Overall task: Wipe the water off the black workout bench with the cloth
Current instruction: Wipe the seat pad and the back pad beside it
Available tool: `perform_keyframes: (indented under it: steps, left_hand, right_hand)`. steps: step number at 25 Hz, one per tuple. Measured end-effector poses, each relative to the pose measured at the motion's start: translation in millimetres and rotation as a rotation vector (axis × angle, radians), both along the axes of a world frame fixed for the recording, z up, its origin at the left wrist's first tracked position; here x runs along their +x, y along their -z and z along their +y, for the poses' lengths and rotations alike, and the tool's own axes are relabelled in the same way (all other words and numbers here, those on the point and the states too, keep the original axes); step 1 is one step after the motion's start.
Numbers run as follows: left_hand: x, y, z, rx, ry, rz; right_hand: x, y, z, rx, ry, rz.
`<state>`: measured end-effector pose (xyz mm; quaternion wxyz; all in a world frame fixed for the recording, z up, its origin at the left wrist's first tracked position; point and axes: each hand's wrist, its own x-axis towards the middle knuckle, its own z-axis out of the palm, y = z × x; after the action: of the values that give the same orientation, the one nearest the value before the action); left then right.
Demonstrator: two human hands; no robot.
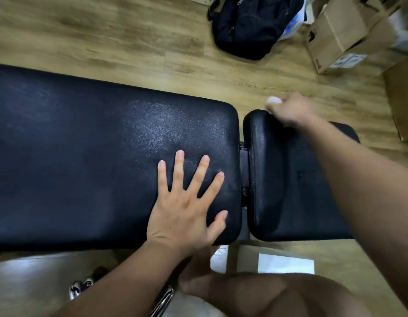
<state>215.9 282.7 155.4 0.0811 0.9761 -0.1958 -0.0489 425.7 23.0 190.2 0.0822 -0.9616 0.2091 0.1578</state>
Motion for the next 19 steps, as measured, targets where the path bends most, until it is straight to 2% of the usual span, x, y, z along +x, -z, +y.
perform_keyframes:
  steps: [3,5,7,11,14,19]
  left_hand:
    - [-0.5,-0.3,-1.8,0.04,0.013,-0.006]
    - [-0.5,1.3,-3.5,0.067,0.02,-0.027]
    - [-2.1,2.5,-1.5,0.085,0.017,-0.03]
    - [-0.4,2.7,-3.6,0.107,0.023,-0.032]
    - [-2.0,4.5,-4.7,0.104,0.015,-0.048]
    - [-1.7,3.5,-4.4,0.136,0.008,-0.04]
  right_hand:
    - [-8.5,6.4,20.1,0.174,-0.184,-0.098]
    - [-17.9,-0.9,-16.1,0.181,-0.222,-0.134]
    - [-28.9,-6.9,-75.0,0.092,-0.119,-0.16]
    - [-49.2,-18.7,-173.4,-0.018,0.236,-0.152]
    - [-53.5,-19.8,-195.2,0.209,0.472,-0.178]
    - [-126.5,-7.7,-207.3,0.428,0.635,-0.176]
